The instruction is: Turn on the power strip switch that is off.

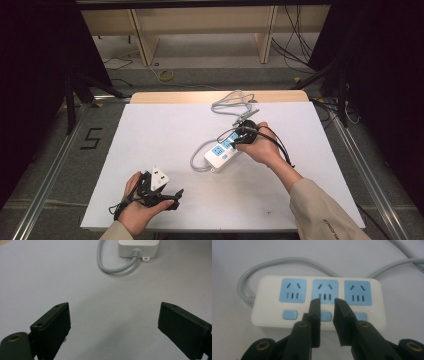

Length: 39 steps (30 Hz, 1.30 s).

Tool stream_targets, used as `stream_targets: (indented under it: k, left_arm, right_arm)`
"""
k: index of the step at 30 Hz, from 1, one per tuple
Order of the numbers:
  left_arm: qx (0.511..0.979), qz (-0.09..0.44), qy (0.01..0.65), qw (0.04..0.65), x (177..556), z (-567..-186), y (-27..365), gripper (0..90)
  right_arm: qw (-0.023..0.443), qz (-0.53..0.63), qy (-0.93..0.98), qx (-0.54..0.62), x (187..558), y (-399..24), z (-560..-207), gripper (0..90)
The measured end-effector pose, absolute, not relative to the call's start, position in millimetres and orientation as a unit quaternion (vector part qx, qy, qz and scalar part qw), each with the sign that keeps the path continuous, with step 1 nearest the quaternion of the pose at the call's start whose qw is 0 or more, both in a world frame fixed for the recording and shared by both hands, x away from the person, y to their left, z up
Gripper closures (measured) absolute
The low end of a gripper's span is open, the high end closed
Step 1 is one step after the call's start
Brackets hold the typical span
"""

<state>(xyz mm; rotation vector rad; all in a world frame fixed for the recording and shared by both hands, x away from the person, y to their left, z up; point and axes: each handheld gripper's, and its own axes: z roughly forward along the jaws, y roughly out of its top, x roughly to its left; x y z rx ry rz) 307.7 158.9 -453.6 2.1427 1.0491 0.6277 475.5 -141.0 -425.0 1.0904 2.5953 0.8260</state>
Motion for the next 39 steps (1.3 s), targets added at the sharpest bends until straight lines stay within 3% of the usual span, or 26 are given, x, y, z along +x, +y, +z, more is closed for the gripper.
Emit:
stream_targets:
  k: [12, 19, 26, 39]
  left_arm:
    - [0.819, 0.239, 0.404, 0.329, 308.0, -454.3, 158.6, 10.5]
    - [0.819, 0.235, 0.409, 0.326, 309.4, -455.6, 158.8, 10.8]
    - [0.819, 0.236, 0.410, 0.324, 309.2, -455.4, 159.1, 11.1]
    - [0.817, 0.236, 0.414, 0.324, 309.4, -456.1, 160.0, 11.2]
  right_arm:
    - [0.112, 0.321, 0.858, 0.386, 459.3, -175.2, -421.0, 63.0]
    - [0.092, 0.347, 0.844, 0.398, 445.1, -197.2, -418.7, 54.3]
    - [0.114, 0.370, 0.833, 0.395, 426.8, -216.3, -416.0, 46.1]
    - [0.139, 0.400, 0.813, 0.400, 386.6, -263.4, -428.2, 39.9]
